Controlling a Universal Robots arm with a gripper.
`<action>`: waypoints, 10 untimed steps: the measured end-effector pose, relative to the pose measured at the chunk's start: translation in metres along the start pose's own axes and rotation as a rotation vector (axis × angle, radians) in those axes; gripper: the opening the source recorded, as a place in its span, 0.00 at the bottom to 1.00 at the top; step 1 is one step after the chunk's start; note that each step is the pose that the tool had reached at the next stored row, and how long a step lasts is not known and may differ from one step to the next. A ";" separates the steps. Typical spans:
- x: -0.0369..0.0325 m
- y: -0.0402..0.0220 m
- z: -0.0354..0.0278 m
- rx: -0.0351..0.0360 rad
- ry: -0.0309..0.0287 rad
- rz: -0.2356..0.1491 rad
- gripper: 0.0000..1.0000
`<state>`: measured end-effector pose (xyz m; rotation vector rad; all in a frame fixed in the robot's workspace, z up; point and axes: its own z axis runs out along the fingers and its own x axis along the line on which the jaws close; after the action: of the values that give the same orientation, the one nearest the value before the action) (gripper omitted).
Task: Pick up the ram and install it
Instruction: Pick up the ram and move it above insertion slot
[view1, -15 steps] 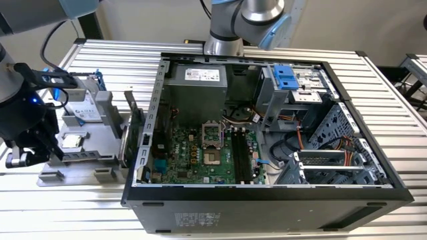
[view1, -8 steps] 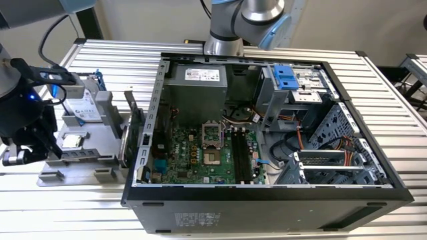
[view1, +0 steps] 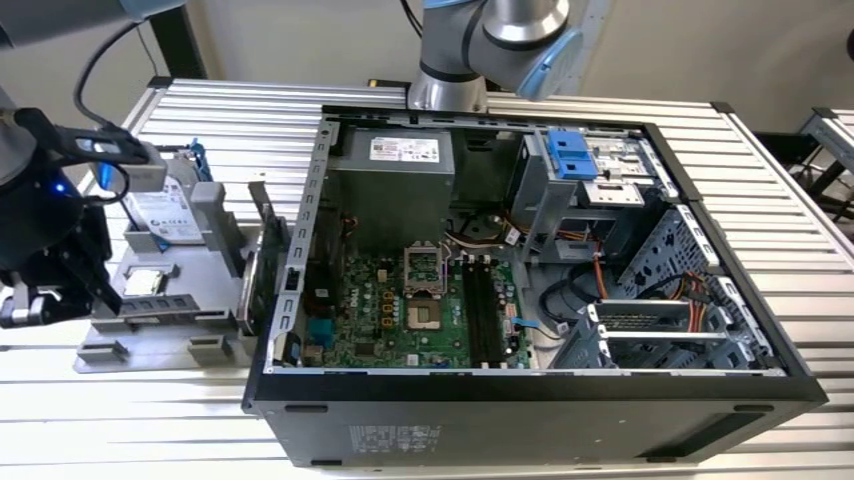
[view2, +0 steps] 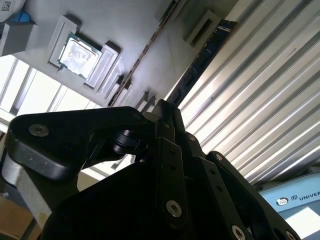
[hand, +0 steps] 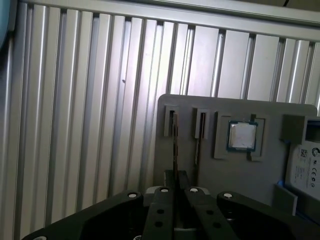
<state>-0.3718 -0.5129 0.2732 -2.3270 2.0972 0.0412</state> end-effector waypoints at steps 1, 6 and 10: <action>0.0000 0.0000 -0.0005 0.0000 0.0000 0.000 0.00; 0.0000 -0.0001 -0.0022 0.0000 0.0000 0.000 0.00; 0.0000 -0.0001 -0.0030 -0.0001 0.0000 0.000 0.00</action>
<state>-0.3717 -0.5129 0.2762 -2.3272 2.0970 0.0412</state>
